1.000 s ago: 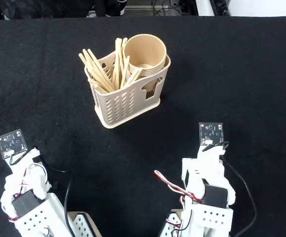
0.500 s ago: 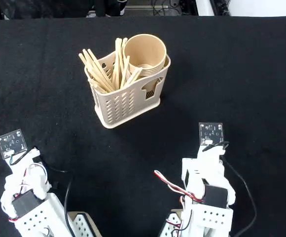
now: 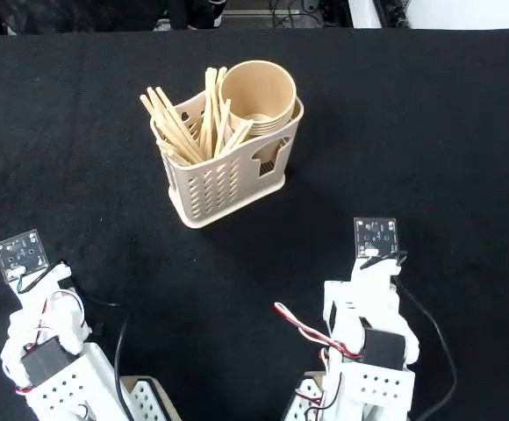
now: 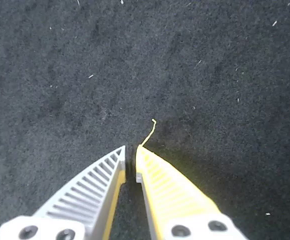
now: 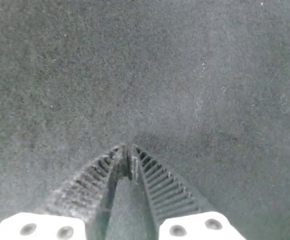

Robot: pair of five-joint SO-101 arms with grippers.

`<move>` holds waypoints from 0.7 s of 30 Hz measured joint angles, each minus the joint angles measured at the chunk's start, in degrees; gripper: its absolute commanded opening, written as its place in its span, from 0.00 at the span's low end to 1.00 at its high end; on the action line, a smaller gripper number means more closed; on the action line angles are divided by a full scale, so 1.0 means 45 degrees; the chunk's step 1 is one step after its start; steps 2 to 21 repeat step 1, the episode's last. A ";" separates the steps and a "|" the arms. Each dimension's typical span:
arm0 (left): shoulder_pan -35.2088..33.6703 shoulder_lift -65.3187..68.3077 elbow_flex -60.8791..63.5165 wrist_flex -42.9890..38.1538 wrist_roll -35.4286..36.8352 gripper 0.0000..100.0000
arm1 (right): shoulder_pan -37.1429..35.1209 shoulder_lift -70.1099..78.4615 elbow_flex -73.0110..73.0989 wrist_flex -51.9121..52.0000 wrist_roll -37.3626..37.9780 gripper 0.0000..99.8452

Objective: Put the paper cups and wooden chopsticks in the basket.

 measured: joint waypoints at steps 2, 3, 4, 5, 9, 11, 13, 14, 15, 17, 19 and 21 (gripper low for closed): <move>0.0000 0.0000 0.0000 0.0000 0.0000 0.05 | 0.0000 0.0000 0.0000 0.0000 0.0000 0.01; 0.0000 0.0000 0.0000 0.0000 0.0000 0.05 | 0.0000 0.0000 0.0000 0.0000 0.0000 0.01; 0.0000 0.0000 0.0000 0.0000 0.0000 0.05 | 0.0000 0.0000 0.0000 0.0000 0.0000 0.01; 0.0000 0.0000 0.0000 0.0000 0.0000 0.05 | 0.0000 0.0000 0.0000 0.0000 0.0000 0.01; 0.0000 0.0000 0.0000 0.0000 0.0000 0.05 | 0.0000 0.0000 0.0000 0.0000 0.0000 0.01; 0.0000 0.0000 0.0000 0.0000 0.0000 0.05 | 0.0000 0.0000 0.0000 0.0000 0.0000 0.01; 0.0000 0.0000 0.0000 0.0000 0.0000 0.05 | 0.0000 0.0000 0.0000 0.0000 0.0000 0.01; 0.0000 0.0000 0.0000 0.0000 0.0000 0.05 | 0.0000 0.0000 0.0000 0.0000 0.0000 0.01; 0.0000 0.0000 0.0000 0.0000 0.0000 0.05 | 0.0000 0.0000 0.0000 0.0000 0.0000 0.01; 0.0000 0.0000 0.0000 0.0000 0.0000 0.05 | 0.0000 0.0000 0.0000 0.0000 0.0000 0.01; 0.0000 0.0000 0.0000 0.0000 0.0000 0.05 | 0.0000 0.0000 0.0000 0.0000 0.0000 0.01; 0.0000 0.0000 0.0000 0.0000 0.0000 0.05 | 0.0000 0.0000 0.0000 0.0000 0.0000 0.01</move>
